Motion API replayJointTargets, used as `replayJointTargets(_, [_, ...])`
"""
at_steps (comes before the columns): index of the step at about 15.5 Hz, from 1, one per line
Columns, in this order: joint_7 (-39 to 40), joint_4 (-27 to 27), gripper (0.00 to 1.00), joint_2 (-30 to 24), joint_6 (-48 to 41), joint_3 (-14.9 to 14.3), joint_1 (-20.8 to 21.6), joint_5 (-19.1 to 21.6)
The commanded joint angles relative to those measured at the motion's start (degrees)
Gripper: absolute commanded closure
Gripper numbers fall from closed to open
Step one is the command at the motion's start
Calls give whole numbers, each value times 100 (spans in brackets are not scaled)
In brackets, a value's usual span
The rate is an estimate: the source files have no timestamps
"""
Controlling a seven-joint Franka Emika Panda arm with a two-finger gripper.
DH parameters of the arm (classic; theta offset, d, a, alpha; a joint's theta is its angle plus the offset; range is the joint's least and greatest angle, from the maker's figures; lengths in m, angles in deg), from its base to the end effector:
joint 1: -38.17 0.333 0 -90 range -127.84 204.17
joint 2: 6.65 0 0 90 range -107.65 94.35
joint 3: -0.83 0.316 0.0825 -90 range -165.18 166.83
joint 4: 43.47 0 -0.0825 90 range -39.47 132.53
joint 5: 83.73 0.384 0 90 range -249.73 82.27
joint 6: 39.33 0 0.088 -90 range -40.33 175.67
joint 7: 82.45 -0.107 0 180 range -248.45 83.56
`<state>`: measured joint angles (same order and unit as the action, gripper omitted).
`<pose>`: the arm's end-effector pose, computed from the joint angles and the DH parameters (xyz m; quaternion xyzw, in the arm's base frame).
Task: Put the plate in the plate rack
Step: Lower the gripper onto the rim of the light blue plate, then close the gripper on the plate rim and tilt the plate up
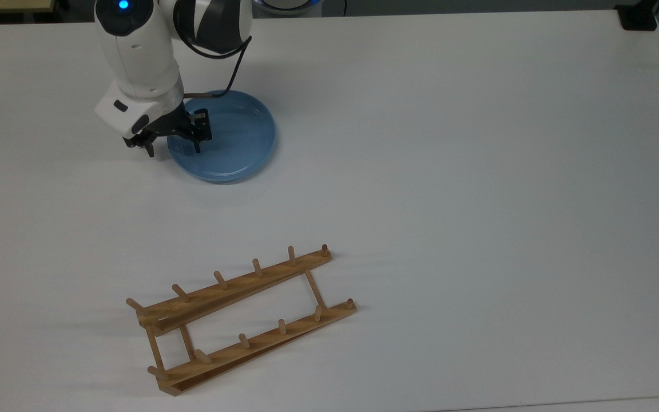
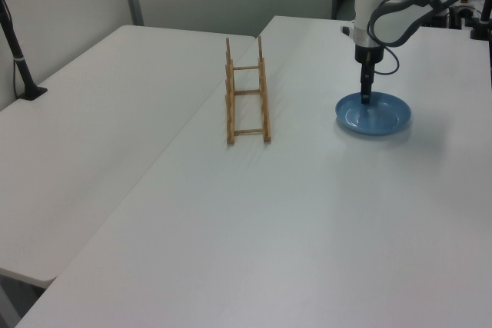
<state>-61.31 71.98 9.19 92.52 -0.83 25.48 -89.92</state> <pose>0.5786 -0.1498 0.3171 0.9944 0.0954 -0.0089 0.0437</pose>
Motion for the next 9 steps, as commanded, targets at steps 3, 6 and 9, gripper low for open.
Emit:
replayJointTargets(3, [-145,21,87,-28,95,-36,12,-23])
replayJointTargets(6, [-145,13,100,-28,104,-36,30,-23])
replayJointTargets(9, [-145,-5,100,-72,104,-28,65,-23])
